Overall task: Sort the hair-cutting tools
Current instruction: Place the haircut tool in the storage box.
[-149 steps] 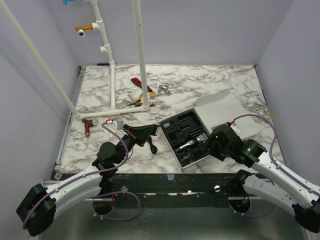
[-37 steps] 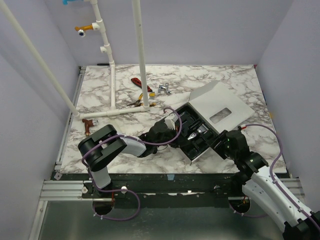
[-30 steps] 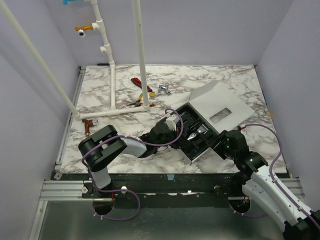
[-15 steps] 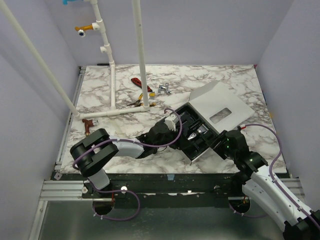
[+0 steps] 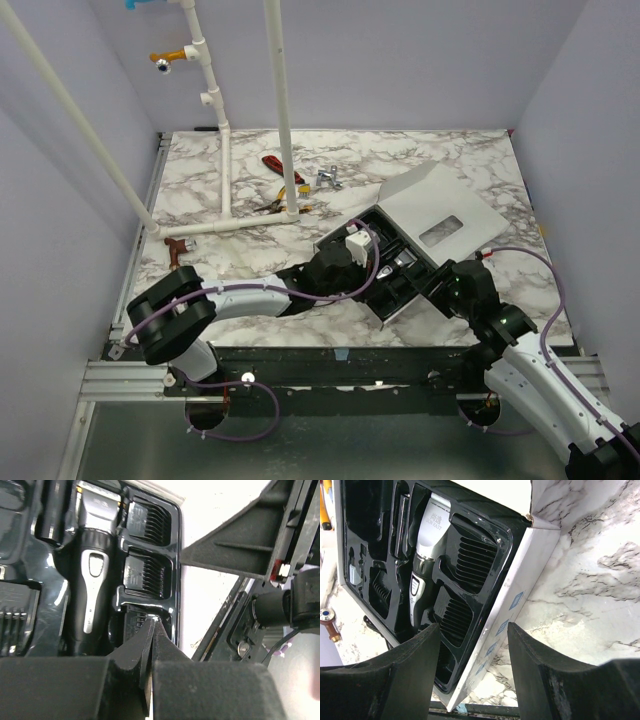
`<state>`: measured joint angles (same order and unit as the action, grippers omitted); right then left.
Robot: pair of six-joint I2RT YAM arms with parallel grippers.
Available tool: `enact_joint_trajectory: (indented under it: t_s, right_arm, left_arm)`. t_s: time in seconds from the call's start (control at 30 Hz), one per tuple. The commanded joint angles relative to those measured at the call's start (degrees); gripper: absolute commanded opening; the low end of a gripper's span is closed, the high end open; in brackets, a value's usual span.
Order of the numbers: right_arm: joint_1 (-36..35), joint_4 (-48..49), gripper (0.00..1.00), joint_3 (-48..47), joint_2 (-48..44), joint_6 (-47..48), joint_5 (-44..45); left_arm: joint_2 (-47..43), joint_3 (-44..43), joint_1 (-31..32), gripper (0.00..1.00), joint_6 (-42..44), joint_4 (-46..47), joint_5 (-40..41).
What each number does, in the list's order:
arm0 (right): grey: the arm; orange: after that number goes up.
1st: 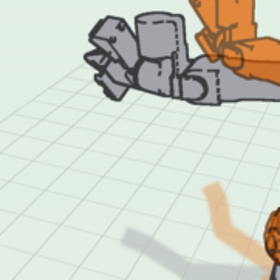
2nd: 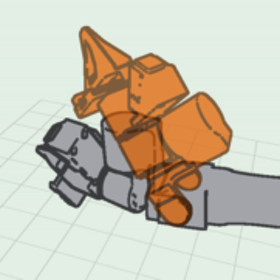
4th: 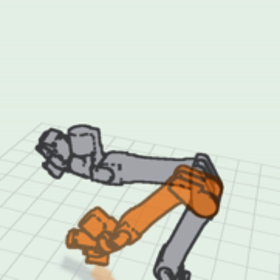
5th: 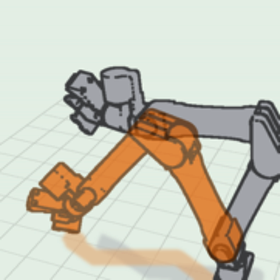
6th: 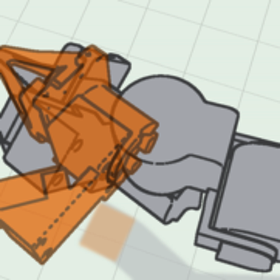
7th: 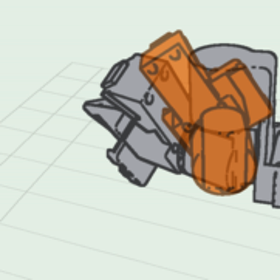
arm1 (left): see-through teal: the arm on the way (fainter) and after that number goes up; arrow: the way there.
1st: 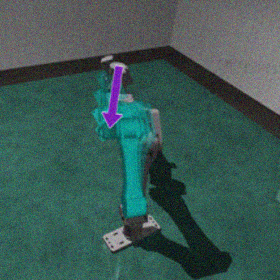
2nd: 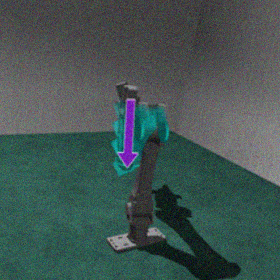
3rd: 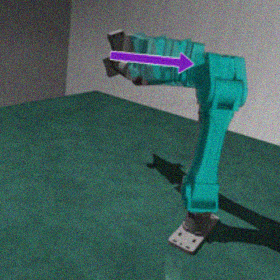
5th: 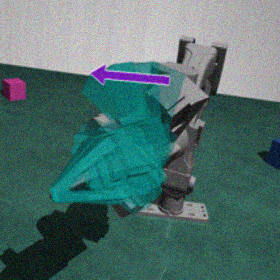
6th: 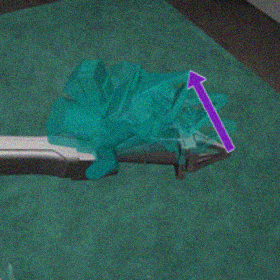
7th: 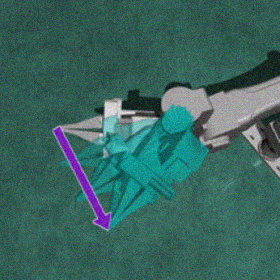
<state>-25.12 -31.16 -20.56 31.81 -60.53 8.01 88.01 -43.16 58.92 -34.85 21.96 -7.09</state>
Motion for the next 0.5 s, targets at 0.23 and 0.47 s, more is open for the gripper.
enact_joint_trajectory:
  t_s: [0.23,0.47]
  right_arm:
    - [-0.19,0.72,0.59,-0.09,0.31,1.2,-1.44]
    - [-0.19,0.99,0.59,0.17,0.51,1.29,-1.35]
  left_arm:
    - [6.67,-3.43,1.99,0.0,3.38,-6.93,1.32]
    - [7.32,-3.86,2.95,0.0,4.73,-5.98,-0.45]
